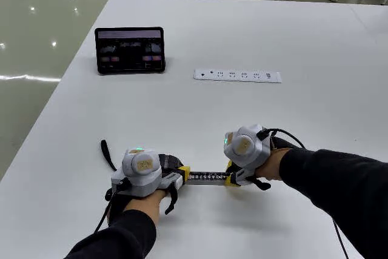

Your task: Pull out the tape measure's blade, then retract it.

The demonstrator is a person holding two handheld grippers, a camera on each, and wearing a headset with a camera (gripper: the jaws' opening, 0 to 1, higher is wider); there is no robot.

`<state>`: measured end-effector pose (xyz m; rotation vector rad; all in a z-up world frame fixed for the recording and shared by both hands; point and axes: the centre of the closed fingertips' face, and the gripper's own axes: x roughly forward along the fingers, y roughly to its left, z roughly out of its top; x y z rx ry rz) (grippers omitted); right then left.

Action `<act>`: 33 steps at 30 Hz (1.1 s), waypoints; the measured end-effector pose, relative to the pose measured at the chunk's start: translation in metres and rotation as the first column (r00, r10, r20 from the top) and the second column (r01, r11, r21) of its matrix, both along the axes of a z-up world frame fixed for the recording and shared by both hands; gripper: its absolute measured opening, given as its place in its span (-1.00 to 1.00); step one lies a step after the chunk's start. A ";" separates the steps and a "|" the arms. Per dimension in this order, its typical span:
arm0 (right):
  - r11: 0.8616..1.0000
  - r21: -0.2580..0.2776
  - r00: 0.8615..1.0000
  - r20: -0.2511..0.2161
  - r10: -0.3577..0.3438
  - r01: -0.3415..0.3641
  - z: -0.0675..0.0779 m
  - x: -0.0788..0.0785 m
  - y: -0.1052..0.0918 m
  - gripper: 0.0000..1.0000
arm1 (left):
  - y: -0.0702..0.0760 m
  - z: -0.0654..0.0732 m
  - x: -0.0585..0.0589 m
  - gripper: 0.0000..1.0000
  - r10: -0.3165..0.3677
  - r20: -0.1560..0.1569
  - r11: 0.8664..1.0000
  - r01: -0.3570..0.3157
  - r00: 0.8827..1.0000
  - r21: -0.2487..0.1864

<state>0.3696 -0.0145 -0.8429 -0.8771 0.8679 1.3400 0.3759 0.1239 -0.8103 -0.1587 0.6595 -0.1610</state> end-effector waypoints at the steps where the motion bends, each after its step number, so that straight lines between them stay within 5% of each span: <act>1: 1.000 0.006 1.000 -0.001 0.004 -0.004 0.000 0.000 0.000 -0.76 | 0.000 0.000 0.000 0.23 0.000 0.000 1.000 0.000 1.000 0.000; 7: 0.998 0.035 0.998 -0.036 -0.047 0.049 0.001 0.000 0.004 -0.79 | 0.001 0.000 0.001 0.23 0.004 -0.003 1.000 -0.004 1.000 -0.006; 33: 0.998 0.059 1.000 -0.022 -0.011 0.012 0.000 -0.003 0.025 -0.77 | 0.000 0.000 0.000 0.23 0.000 -0.007 1.000 0.000 1.000 -0.013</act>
